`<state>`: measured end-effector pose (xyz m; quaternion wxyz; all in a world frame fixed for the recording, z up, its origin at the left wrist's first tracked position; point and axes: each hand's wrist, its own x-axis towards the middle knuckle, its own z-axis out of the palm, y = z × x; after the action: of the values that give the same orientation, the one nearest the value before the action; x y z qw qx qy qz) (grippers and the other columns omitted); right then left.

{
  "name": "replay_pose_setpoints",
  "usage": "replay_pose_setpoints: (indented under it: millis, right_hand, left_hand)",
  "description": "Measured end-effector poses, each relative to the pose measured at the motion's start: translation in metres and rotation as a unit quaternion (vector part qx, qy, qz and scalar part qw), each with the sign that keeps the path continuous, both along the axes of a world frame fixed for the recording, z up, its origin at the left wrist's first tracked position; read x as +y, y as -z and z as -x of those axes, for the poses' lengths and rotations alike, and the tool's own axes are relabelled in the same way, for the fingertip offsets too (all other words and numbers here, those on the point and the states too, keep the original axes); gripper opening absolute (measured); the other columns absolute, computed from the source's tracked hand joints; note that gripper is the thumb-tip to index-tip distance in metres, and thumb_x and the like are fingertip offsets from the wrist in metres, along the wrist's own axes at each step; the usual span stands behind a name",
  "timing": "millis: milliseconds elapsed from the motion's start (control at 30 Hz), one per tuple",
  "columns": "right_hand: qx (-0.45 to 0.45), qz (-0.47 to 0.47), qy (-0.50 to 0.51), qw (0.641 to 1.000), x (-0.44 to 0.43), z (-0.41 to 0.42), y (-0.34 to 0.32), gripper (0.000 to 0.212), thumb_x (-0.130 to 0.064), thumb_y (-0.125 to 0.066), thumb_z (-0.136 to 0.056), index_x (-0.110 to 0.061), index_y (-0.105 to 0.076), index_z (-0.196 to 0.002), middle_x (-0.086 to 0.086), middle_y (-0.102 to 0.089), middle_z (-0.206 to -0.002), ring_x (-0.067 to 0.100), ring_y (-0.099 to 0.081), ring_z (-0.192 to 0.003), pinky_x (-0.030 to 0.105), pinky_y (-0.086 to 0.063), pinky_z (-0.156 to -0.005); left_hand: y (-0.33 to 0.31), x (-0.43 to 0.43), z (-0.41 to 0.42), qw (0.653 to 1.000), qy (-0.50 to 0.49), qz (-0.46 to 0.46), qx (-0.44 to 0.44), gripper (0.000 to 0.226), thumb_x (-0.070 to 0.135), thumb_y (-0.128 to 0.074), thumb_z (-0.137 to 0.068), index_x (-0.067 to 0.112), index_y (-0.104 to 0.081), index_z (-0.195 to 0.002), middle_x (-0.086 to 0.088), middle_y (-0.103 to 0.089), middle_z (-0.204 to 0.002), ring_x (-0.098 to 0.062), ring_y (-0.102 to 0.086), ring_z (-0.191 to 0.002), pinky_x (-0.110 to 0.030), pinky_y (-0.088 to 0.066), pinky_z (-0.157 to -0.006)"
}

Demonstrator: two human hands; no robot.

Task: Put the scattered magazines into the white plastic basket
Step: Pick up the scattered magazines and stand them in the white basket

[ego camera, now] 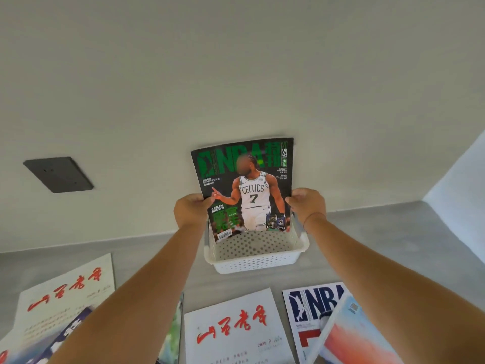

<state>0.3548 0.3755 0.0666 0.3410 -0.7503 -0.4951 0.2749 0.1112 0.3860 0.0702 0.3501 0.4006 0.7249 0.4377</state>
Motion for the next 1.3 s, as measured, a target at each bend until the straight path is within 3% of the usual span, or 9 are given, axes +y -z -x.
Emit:
replay_pose_setpoints:
  millis: [133,233,333,433,567,700,900,1100,1300]
  right_hand:
    - [-0.039,0.046,-0.006,0.998,0.005,-0.004,0.020,0.027,-0.018,-0.054,-0.083,-0.016,-0.059,-0.056,0.001,-0.059,-0.060,0.023,-0.055,-0.066,0.022,-0.038,-0.055]
    - [-0.024,0.031,0.018,0.999,0.008,-0.007,0.026,0.014,-0.024,-0.056,-0.085,-0.015,-0.068,-0.086,0.002,-0.066,-0.084,0.023,-0.062,-0.084,0.029,-0.050,-0.076]
    - [-0.028,0.002,0.020,0.999,0.010,-0.003,0.028,0.029,-0.026,-0.049,-0.091,-0.013,-0.062,-0.114,0.009,-0.069,-0.105,0.027,-0.062,-0.095,0.033,-0.049,-0.084]
    - [-0.065,-0.005,-0.001,0.998,0.012,0.002,0.029,0.029,-0.023,-0.038,-0.096,-0.008,-0.062,-0.102,0.013,-0.067,-0.098,0.026,-0.053,-0.080,0.029,-0.040,-0.071]
    - [-0.094,0.007,-0.015,0.995,0.016,0.001,0.029,0.030,-0.022,-0.034,-0.098,-0.007,-0.060,-0.091,0.009,-0.056,-0.085,0.024,-0.048,-0.077,0.028,-0.036,-0.070]
    - [-0.069,0.046,-0.025,0.996,0.025,-0.004,0.027,0.029,-0.023,-0.036,-0.096,-0.009,-0.054,-0.079,0.011,-0.056,-0.083,0.027,-0.051,-0.079,0.028,-0.036,-0.070]
    - [0.041,0.031,-0.029,0.998,0.020,-0.008,0.028,0.026,-0.023,-0.041,-0.095,-0.010,-0.060,-0.106,0.011,-0.068,-0.099,0.025,-0.066,-0.091,0.032,-0.048,-0.081]
    - [0.045,0.045,-0.015,0.998,0.023,-0.009,0.031,0.024,-0.024,-0.042,-0.093,-0.007,-0.060,-0.094,0.016,-0.071,-0.097,0.028,-0.068,-0.091,0.045,-0.052,-0.089]
    - [0.012,0.054,0.000,0.998,0.026,-0.006,0.034,0.029,-0.025,-0.040,-0.094,-0.009,-0.058,-0.079,0.015,-0.070,-0.088,0.030,-0.066,-0.086,0.035,-0.050,-0.079]
  left_hand:
    - [0.018,0.005,-0.002,0.999,-0.036,0.006,-0.038,0.010,0.022,-0.077,-0.074,0.017,-0.070,-0.079,-0.008,-0.075,-0.091,-0.023,-0.070,-0.081,-0.037,-0.057,-0.080]
    - [0.025,0.009,-0.005,0.998,-0.038,-0.003,-0.044,0.024,0.018,-0.069,-0.080,0.013,-0.070,-0.104,-0.007,-0.073,-0.101,-0.022,-0.069,-0.088,-0.036,-0.055,-0.085]
    - [0.026,0.011,-0.013,0.999,-0.030,-0.035,-0.023,0.018,0.016,-0.060,-0.088,0.014,-0.074,-0.098,-0.008,-0.073,-0.091,-0.019,-0.063,-0.073,-0.024,-0.050,-0.063]
    - [0.025,0.011,-0.017,0.997,-0.036,-0.062,0.034,0.018,0.015,-0.056,-0.090,0.013,-0.074,-0.091,-0.008,-0.070,-0.081,-0.016,-0.055,-0.062,-0.016,-0.038,-0.048]
    - [0.024,0.010,-0.018,0.992,-0.041,-0.104,0.050,0.019,0.013,-0.055,-0.091,0.011,-0.073,-0.091,0.000,-0.063,-0.072,-0.003,-0.048,-0.054,0.000,-0.033,-0.042]
    - [0.022,0.010,-0.019,0.994,-0.033,-0.091,0.057,0.020,0.017,-0.054,-0.092,0.011,-0.073,-0.092,-0.002,-0.065,-0.075,-0.009,-0.051,-0.057,-0.010,-0.035,-0.046]
    - [0.026,0.011,-0.012,0.999,-0.042,-0.009,0.004,0.020,0.030,-0.060,-0.088,0.017,-0.074,-0.095,0.000,-0.067,-0.076,-0.003,-0.053,-0.055,-0.018,-0.036,-0.049]
    - [0.025,0.009,-0.008,0.998,-0.041,-0.050,0.013,0.017,0.027,-0.064,-0.085,0.016,-0.075,-0.092,-0.005,-0.070,-0.078,-0.011,-0.056,-0.057,-0.023,-0.044,-0.058]
    - [0.024,0.010,-0.006,0.999,-0.019,-0.030,0.024,0.023,0.032,-0.063,-0.086,0.015,-0.074,-0.097,-0.003,-0.071,-0.083,-0.004,-0.054,-0.058,-0.021,-0.041,-0.053]
